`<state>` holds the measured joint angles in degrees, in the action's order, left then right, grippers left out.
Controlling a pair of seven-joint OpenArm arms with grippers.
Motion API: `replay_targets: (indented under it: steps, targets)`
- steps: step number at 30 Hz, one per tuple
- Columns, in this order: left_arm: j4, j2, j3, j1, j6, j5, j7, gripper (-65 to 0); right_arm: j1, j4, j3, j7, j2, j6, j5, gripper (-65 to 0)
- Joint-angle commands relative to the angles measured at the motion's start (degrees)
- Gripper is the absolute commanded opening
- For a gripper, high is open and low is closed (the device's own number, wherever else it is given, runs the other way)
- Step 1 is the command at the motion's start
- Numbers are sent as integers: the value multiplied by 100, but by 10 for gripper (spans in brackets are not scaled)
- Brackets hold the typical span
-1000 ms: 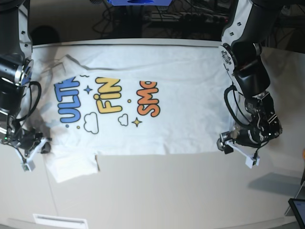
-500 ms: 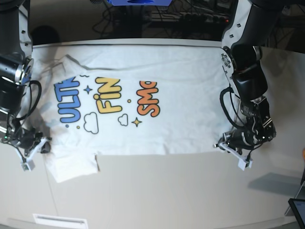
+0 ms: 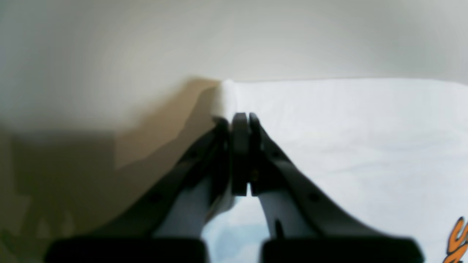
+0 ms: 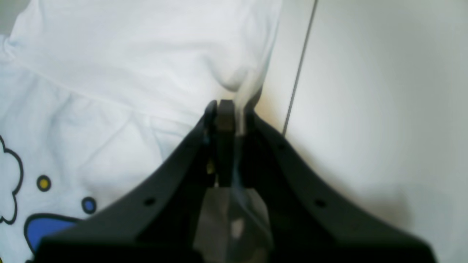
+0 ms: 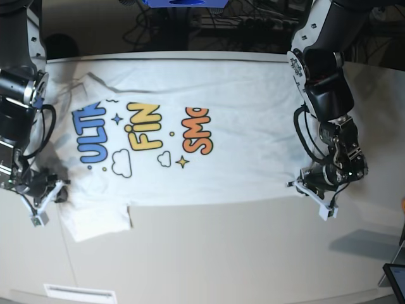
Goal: Fold the T-shirt properly
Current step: 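Lift the grasped shirt edge with both grippers and fold it toward the arms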
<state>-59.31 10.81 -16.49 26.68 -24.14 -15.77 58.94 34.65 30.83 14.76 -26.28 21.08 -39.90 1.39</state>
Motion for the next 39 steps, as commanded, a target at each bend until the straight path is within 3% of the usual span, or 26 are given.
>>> replay_targets:
  steps: [1,8,22,29,39]
  targets:
    - [-289,66,1,159,-17,-71,1,-650,99,148,14,-154,50,-10,-90,-643]
    - [-1186,93,10,-43,-17,-71,238,-650,99,491,14,-154,41,-10,-82,-643]
    - [-1256,348,405,-61,-17,-115,247,-650,55,834,22,-154,94,-10,-73,-643]
    - [-1739,348,432,-202,-17,-115,396,-650,-516,1968,22,-207,94,-10,-73,-643]
    - [-2566,348,449,-624,-17,-80,616,-650,-982,2706,22,-479,94,-10,-73,-643]
